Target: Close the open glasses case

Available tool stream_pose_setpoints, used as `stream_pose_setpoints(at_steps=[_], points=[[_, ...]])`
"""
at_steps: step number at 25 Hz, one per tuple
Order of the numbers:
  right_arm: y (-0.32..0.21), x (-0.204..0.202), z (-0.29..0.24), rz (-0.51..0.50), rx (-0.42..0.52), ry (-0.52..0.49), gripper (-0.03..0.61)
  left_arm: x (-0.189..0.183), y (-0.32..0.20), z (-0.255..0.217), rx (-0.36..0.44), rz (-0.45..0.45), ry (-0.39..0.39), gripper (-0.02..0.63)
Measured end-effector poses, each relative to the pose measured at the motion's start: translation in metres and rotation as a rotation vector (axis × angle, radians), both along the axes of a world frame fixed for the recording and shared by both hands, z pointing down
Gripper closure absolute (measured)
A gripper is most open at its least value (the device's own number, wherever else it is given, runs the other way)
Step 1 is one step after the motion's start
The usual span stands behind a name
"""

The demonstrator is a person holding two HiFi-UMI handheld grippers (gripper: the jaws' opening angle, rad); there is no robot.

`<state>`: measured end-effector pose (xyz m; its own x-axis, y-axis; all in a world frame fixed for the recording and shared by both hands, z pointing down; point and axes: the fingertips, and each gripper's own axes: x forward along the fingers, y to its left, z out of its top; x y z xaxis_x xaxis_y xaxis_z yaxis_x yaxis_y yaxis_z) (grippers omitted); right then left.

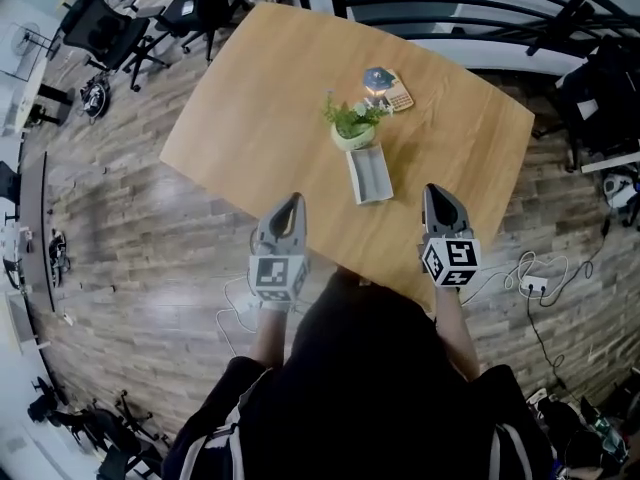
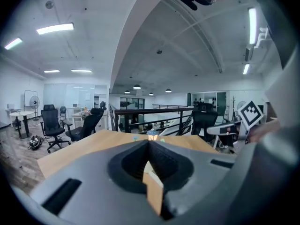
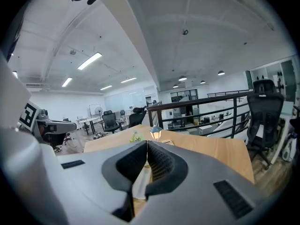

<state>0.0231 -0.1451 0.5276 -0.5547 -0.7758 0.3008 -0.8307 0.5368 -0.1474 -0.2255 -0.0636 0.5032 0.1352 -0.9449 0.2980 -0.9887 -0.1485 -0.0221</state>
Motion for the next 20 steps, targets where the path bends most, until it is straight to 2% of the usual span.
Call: stream_pose_setpoints(at_steps=[5,6,8,13,20], points=[[-0.008,-0.019,0.031,-0.049,-0.069,-0.005,0.56,0.003,0.0,0.004,-0.028,0.013,0.001,0.615],[-0.01,-0.025,0.039,-0.061,-0.09,-0.009,0.542,0.003,-0.001,0.005,-0.021,0.015,-0.001,0.615],[-0.016,-0.036,0.054,-0.083,-0.13,-0.013,0.44,0.005,-0.001,0.006,-0.025,0.026,-0.001,0.615],[-0.039,-0.061,0.105,-0.082,-0.234,-0.028,0.44,0.0,0.003,0.011,-0.048,0.026,-0.003,0.615],[-0.063,-0.076,0.188,-0.051,-0.395,0.056,0.44,-0.021,0.017,0.014,-0.066,-0.002,-0.023,0.615]])
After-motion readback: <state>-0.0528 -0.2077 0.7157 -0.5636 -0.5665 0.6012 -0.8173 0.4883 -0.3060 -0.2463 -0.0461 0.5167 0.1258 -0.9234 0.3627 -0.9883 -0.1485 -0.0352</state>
